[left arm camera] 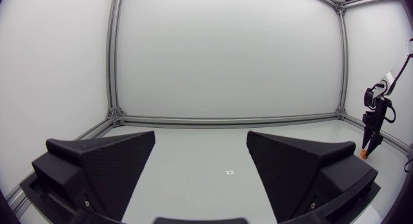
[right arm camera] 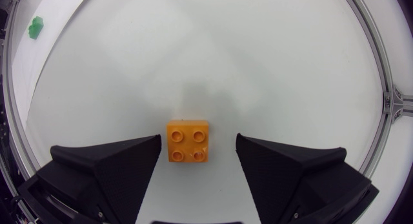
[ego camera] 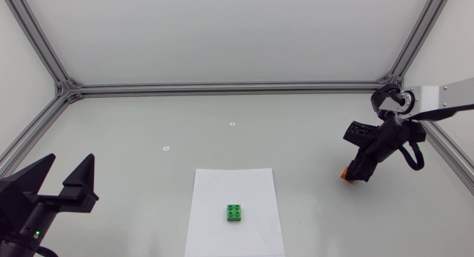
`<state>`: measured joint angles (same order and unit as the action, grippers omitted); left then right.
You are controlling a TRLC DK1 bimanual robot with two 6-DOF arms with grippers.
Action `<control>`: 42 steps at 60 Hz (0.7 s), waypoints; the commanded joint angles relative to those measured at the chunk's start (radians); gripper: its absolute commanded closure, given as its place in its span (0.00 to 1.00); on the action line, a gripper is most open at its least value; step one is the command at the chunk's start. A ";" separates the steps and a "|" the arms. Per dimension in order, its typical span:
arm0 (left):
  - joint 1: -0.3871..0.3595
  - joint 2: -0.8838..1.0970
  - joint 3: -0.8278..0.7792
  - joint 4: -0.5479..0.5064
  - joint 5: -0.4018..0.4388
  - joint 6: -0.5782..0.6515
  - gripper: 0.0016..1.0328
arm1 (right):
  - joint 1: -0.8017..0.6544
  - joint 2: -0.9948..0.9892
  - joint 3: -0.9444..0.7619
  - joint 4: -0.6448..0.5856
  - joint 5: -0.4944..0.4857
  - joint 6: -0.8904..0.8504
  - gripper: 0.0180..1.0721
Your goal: Pick up the orange 2x2 brick with the right arm and stack it on top of the green 2x2 brick in the center
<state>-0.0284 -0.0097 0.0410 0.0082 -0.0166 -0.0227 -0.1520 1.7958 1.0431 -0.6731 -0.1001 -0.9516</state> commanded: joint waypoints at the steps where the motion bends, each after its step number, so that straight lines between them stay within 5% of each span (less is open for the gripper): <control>1: -0.001 -0.004 -0.041 -0.011 0.003 0.006 0.04 | 0.003 0.017 -0.028 -0.005 0.008 -0.036 0.28; 26: -0.001 -0.004 -0.041 -0.011 0.003 0.006 0.04 | 0.005 0.022 -0.022 -0.013 0.014 -0.044 0.41; 42: -0.001 -0.004 -0.041 -0.011 0.003 0.006 0.04 | 0.011 0.027 -0.025 -0.020 0.022 -0.041 0.41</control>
<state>-0.0284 -0.0097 0.0410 0.0082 -0.0166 -0.0223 -0.1513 1.7958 1.0386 -0.6777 -0.0811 -0.9733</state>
